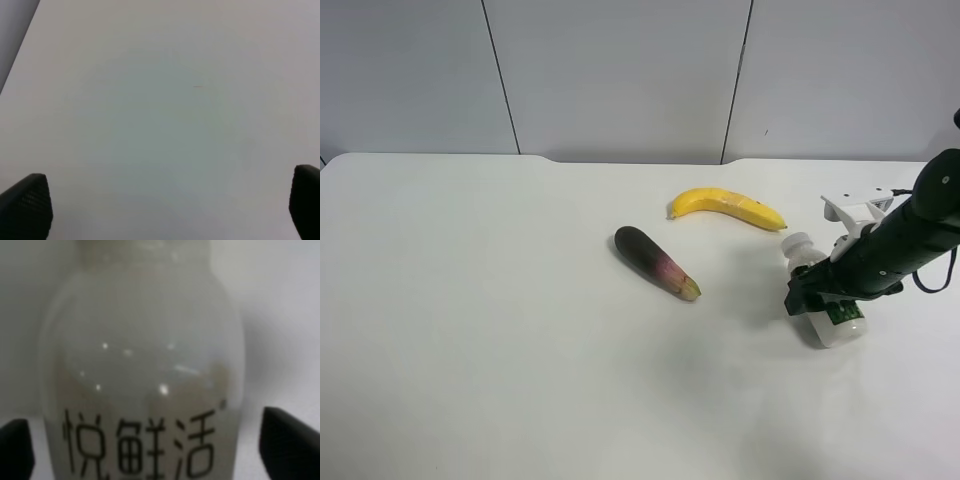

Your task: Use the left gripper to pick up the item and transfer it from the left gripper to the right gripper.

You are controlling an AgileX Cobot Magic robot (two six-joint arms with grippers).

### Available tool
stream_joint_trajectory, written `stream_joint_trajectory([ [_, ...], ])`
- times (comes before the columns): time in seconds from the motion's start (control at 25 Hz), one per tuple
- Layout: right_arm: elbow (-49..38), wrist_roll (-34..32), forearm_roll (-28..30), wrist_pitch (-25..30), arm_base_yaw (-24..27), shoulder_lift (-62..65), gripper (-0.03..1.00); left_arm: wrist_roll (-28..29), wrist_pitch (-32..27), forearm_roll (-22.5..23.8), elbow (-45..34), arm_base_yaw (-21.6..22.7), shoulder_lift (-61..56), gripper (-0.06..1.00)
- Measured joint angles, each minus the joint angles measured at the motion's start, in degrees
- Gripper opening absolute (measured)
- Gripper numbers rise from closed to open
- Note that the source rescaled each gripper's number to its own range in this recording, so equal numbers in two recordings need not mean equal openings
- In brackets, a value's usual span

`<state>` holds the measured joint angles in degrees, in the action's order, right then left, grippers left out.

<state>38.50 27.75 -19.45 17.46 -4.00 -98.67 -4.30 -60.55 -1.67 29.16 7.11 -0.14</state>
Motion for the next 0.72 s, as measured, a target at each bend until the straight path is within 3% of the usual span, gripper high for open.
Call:
stream_joint_trajectory([
  [0.12,0.0,-0.1,0.0,0.0,0.0,0.0,0.96,0.0,0.0,0.0,0.0,0.0,0.0,0.87],
  [0.32,0.6,-0.2,0.0,1.5,0.0,0.6,0.99,0.0,0.0,0.0,0.0,0.0,0.0,0.87],
  [0.72,8.7,-2.3,0.6,19.7,0.0,13.1,1.00,0.0,0.0,0.0,0.0,0.0,0.0,0.86],
])
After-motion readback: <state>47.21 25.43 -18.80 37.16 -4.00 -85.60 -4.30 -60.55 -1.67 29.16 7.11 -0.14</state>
